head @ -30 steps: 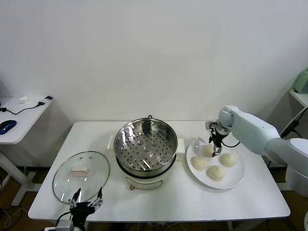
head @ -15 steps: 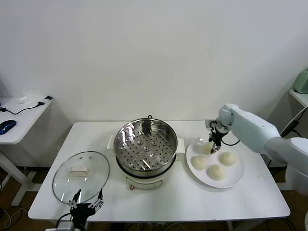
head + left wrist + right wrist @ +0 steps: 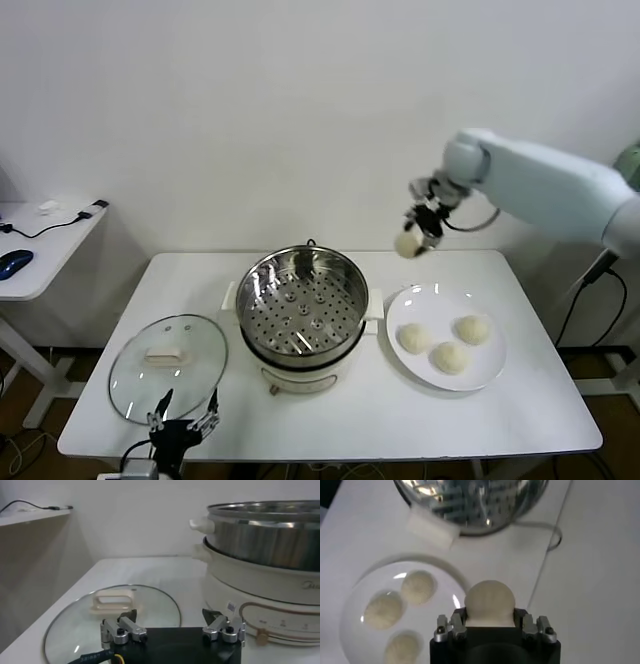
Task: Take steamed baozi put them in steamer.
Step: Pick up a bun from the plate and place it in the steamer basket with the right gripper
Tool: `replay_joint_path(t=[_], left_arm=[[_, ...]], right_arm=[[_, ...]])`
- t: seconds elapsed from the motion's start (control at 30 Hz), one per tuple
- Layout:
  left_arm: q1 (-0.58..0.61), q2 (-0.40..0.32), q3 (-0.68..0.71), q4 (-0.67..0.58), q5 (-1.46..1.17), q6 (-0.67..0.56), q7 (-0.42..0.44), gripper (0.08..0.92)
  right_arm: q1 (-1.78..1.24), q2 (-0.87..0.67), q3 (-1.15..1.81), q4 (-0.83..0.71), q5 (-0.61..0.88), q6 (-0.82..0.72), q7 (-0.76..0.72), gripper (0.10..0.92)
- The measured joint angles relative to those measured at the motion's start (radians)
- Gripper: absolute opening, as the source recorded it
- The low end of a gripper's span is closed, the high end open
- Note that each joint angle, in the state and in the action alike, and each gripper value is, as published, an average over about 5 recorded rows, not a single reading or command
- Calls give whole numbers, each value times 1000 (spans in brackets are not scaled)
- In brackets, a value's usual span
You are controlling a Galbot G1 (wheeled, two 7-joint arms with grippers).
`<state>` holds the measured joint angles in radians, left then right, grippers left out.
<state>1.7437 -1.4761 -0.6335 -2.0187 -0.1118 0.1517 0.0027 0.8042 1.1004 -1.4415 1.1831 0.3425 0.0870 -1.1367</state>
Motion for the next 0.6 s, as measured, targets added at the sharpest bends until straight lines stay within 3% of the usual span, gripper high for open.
replay_joint_path(t=[0.3,0.6], left_arm=[[8,-2,1,-16,1,-3,-1,823],[21,-2,-2,-24,-3,-12,-3,823]], right_arm=[[-5,152,-21,63,-125,268,20,611],[-166,273,45,-125,-322,457,49,611]])
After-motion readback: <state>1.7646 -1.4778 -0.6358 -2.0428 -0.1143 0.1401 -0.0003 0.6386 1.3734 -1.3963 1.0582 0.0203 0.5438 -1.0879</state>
